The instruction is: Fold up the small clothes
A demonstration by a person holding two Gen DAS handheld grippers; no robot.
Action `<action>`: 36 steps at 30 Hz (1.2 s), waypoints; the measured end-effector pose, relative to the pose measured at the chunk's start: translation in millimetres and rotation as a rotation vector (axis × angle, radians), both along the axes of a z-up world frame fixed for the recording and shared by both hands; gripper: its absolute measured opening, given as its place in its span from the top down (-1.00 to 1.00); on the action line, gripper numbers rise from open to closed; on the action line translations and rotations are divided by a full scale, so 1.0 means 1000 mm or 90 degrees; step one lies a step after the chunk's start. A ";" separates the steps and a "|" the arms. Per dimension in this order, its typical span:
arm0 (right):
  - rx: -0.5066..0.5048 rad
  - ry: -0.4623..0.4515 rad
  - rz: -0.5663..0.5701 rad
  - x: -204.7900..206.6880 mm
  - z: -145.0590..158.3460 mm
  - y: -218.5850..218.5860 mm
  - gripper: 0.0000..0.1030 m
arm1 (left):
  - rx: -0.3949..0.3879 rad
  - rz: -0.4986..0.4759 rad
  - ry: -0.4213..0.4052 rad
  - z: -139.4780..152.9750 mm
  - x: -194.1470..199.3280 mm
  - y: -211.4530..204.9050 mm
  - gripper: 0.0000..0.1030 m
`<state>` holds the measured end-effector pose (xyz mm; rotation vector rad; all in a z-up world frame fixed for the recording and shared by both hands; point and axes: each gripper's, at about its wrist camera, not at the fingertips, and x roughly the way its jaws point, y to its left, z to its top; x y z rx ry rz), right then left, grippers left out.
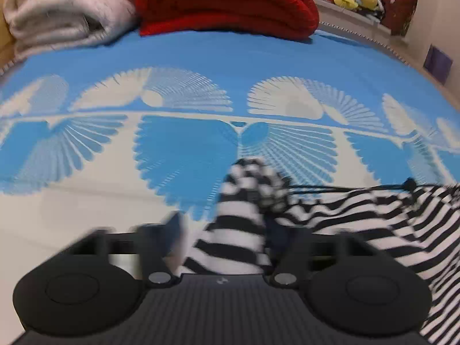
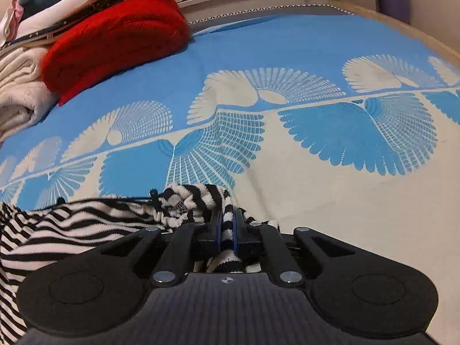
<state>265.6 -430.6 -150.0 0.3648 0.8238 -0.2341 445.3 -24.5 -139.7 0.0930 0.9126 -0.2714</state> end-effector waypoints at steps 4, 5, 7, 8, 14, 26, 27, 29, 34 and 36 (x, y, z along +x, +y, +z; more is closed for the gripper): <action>-0.030 -0.034 0.004 -0.008 0.023 0.008 0.06 | -0.038 -0.015 0.000 0.015 -0.004 0.025 -0.80; -0.032 -0.057 0.016 -0.014 0.031 0.011 -0.12 | -0.048 -0.013 0.007 0.018 -0.005 0.033 -0.80; -0.051 -0.090 0.043 -0.019 0.040 0.014 -0.23 | -0.038 -0.017 0.013 0.022 -0.012 0.040 -0.80; -0.060 -0.092 0.053 -0.020 0.040 0.014 -0.25 | -0.019 -0.016 0.020 0.020 -0.014 0.040 -0.80; -0.114 0.055 0.030 0.002 -0.005 0.016 -0.22 | 0.017 0.030 0.088 -0.010 -0.005 0.050 -0.80; -0.039 -0.149 0.092 -0.115 0.081 0.041 -0.67 | -0.021 0.025 0.074 0.058 -0.135 0.089 -0.99; -0.052 -0.144 0.097 -0.129 0.081 0.044 -0.67 | -0.015 0.015 0.084 0.053 -0.149 0.094 -0.99; -0.071 -0.126 0.099 -0.152 0.073 0.043 -0.67 | 0.009 0.018 0.101 0.039 -0.168 0.104 -0.99; -0.094 -0.052 0.082 -0.196 0.052 0.030 -0.66 | 0.003 0.011 0.116 0.021 -0.184 0.120 -0.98; -0.101 -0.026 0.080 -0.202 0.043 0.025 -0.65 | -0.006 0.012 0.108 0.021 -0.188 0.119 -0.91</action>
